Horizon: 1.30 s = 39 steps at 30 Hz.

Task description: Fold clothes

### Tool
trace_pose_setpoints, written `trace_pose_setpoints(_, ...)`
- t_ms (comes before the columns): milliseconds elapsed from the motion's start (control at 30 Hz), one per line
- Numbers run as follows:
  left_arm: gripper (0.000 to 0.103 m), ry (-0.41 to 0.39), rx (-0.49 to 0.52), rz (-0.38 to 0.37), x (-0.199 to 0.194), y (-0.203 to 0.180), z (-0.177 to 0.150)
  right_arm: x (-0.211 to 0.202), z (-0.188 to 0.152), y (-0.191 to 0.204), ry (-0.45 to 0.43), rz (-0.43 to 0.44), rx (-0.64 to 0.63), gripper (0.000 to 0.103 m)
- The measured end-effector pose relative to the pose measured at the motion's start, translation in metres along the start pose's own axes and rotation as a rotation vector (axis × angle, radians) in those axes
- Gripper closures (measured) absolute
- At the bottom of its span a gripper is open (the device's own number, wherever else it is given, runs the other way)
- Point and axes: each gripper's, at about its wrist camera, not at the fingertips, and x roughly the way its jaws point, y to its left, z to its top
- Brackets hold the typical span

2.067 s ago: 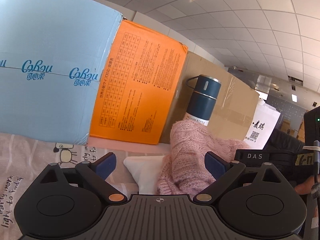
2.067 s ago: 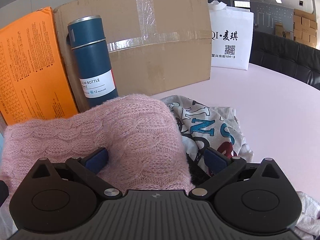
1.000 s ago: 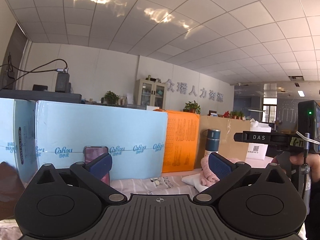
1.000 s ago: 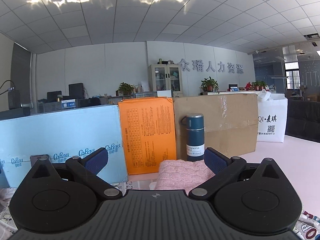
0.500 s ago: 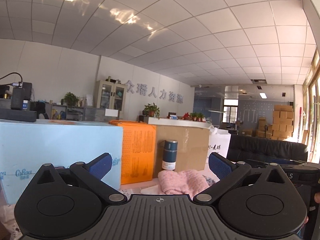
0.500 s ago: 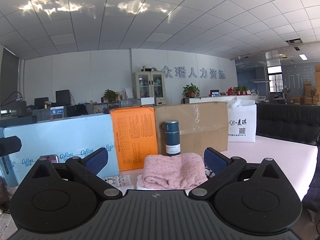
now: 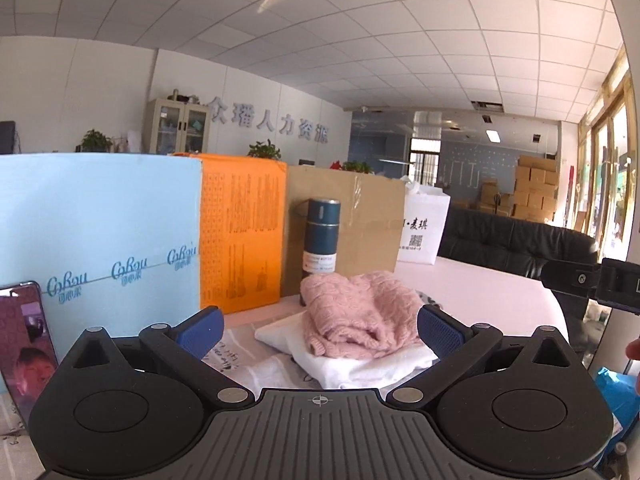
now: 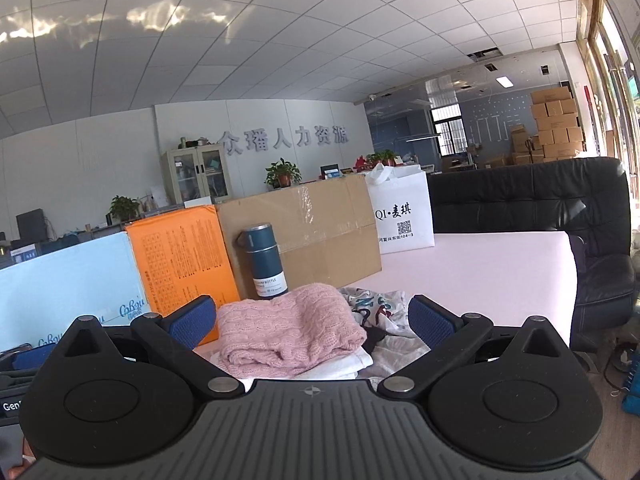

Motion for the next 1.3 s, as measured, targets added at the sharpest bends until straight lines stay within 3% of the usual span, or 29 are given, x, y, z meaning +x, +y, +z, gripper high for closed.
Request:
trace_pose_setpoints(100,0.000,-0.034,-0.098,0.072,-0.003,0.019,0.002,0.024,-0.014,0.021,0.041,-0.016,-0.033,0.000)
trace_pose_setpoints(233,0.000,-0.081,-0.093,0.129,-0.009,0.024,0.002,0.044,-0.025,0.033,0.052,0.005,-0.040,0.000)
trace_pose_setpoints(400,0.000,-0.041,-0.042,0.105,0.000,0.018,-0.005,0.062,-0.034,0.042,0.042,-0.023,-0.055,0.000)
trace_pose_setpoints(733,0.000,-0.025,-0.032,0.179,0.004,0.015,-0.012,0.088,-0.047,0.046,0.103,-0.070,-0.067,0.000)
trace_pose_setpoints(900,0.000,-0.026,0.017,0.180,0.004,0.005,-0.015,0.085,-0.047,0.051,0.089,-0.047,-0.096,0.000)
trace_pose_setpoints(1300,0.000,-0.021,0.004,0.167,0.001,0.008,-0.012,0.079,-0.043,0.045,0.082,-0.054,-0.078,0.000)
